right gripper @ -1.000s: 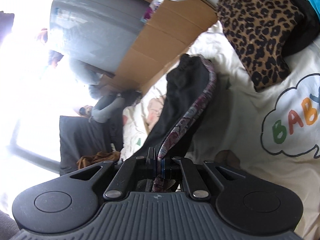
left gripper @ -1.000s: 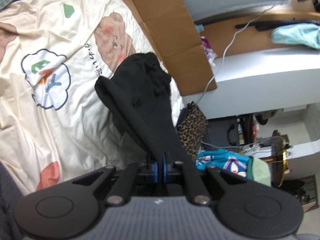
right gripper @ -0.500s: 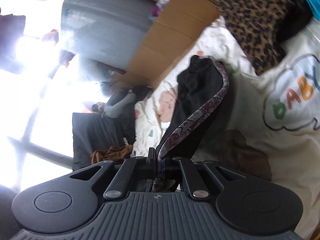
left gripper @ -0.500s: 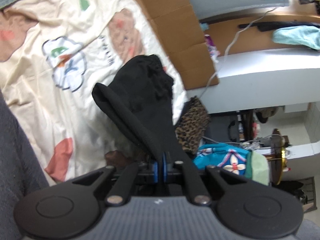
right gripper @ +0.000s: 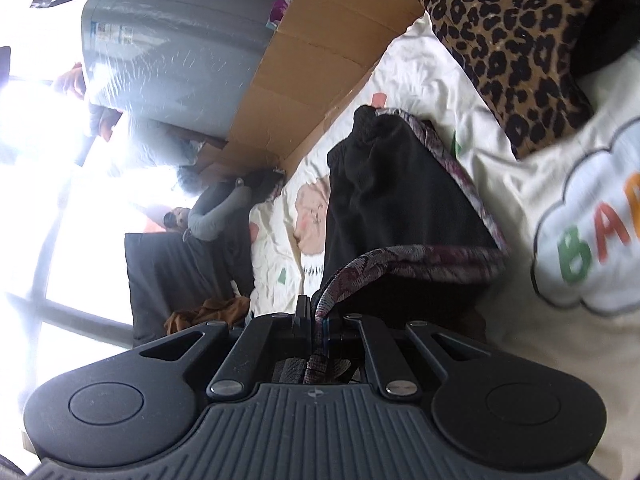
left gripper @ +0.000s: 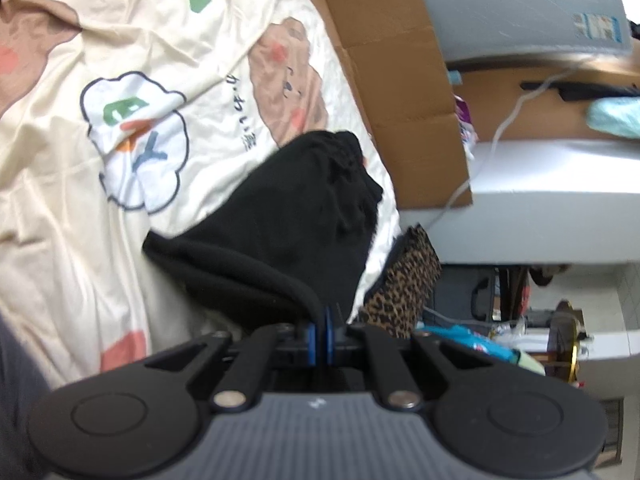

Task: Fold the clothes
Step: 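Lift the held pants hem with both tools and roll them over, then fold the held hem over toward the waistband with both tools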

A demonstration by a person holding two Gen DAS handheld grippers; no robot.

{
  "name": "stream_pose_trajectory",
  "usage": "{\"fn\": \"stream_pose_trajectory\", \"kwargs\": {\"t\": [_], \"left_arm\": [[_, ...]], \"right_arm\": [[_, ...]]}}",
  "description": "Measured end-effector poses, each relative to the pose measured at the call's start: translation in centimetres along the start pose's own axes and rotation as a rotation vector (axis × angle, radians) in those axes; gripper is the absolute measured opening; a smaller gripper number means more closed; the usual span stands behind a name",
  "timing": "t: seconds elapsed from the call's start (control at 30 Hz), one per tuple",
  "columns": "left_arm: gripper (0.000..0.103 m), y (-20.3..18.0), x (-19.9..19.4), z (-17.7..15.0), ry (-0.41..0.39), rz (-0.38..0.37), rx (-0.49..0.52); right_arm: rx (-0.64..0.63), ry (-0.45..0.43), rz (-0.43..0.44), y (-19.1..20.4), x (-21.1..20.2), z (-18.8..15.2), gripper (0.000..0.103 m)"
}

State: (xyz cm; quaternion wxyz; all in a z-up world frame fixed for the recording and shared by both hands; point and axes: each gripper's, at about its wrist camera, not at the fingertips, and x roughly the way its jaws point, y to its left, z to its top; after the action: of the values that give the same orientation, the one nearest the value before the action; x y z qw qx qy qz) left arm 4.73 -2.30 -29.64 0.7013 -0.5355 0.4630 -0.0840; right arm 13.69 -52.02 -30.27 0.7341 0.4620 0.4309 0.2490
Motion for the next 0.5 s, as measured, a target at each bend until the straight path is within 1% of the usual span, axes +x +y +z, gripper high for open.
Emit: {"fn": "stream_pose_trajectory", "kwargs": {"t": [0.23, 0.37, 0.5], "left_arm": [[0.005, -0.1, 4.1, 4.0, -0.004, 0.036, -0.038], [0.005, -0.3, 5.8, 5.5, -0.005, 0.038, -0.041], [0.005, -0.5, 7.2, 6.8, -0.007, 0.039, -0.039]], "right_arm": [[0.043, 0.044, -0.049, -2.4, 3.4, 3.1, 0.003], [0.065, 0.043, -0.062, -3.3, 5.0, 4.4, 0.003], [0.089, 0.022, -0.075, -4.2, 5.5, 5.1, 0.003]]}}
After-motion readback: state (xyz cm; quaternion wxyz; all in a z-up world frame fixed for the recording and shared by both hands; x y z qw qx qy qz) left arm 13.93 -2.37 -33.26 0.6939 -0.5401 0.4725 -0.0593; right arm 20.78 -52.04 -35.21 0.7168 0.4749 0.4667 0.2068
